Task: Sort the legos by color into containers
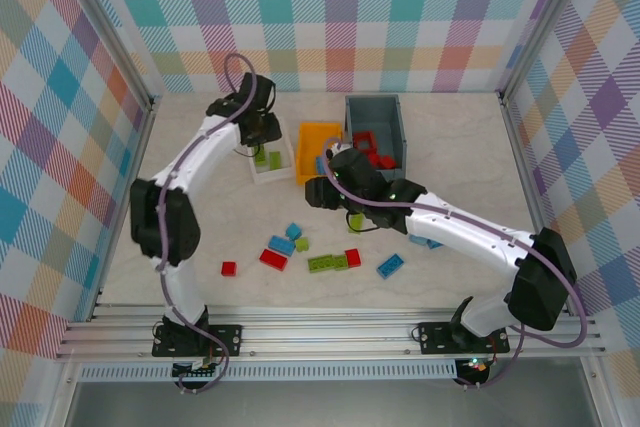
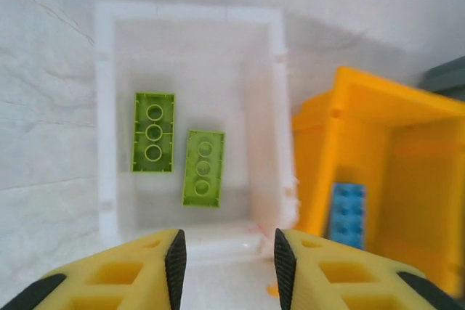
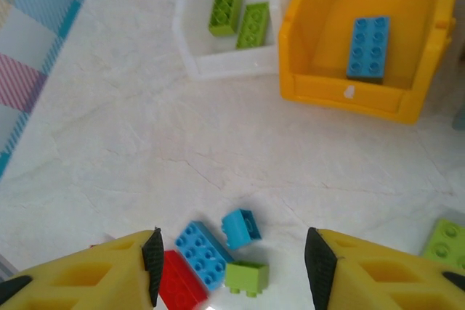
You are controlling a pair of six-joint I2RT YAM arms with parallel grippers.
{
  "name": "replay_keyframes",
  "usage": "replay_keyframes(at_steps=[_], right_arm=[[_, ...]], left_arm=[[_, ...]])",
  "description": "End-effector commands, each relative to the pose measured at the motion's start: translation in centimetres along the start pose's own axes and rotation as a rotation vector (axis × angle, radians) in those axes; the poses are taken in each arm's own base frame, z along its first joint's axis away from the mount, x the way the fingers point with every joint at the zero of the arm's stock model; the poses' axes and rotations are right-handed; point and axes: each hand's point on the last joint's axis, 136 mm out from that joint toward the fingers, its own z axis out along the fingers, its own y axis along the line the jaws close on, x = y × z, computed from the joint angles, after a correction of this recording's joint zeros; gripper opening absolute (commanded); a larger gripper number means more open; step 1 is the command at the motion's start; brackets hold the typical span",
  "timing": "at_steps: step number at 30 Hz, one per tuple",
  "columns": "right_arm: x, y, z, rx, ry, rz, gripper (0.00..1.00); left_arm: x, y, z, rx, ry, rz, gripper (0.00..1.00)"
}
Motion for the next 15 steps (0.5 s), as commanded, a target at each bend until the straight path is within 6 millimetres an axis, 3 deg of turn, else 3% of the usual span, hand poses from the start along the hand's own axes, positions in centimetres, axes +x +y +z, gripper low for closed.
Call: replay_keyframes(at_steps=[1,3,5,7,10,12,15], right_arm=[[2.7,-1.1,1.2,0.071,0.134,-0.040,0.54],[4.1,-1.5,1.5,0.089,0.170,-0.040,0.53],[5.1,-3.7,1.1,0.188,0.187,-0.011,0.52],[6.7,-8.7,-0.7,0.387,0.236,0.126,0.53],[9.3,-15.1,-3.1,0.529,0.280,0.386,0.54],[9.9,-18.4,-4.2,0.545,0.263,0.504,0.56],[9.5,-21.8,-4.6,0.517,0.256,0.616,0.61]], left_arm=[[1.4,-0.1,-5.6,0.045,-0.071,-0.012,0.32],[3.6,0.0,-7.9,0.090,-0.080,-0.022,0.29],[6.3,-0.5,-10.1,0.148,-0.077,-0.016,0.29],[9.9,-2.0,-12.0,0.239,-0.053,0.002,0.29],[15.7,-5.3,-14.0,0.381,-0.023,0.058,0.30],[19.4,-7.4,-14.5,0.444,-0.006,0.105,0.30],[23.8,-9.5,-14.7,0.471,-0.016,0.185,0.32]])
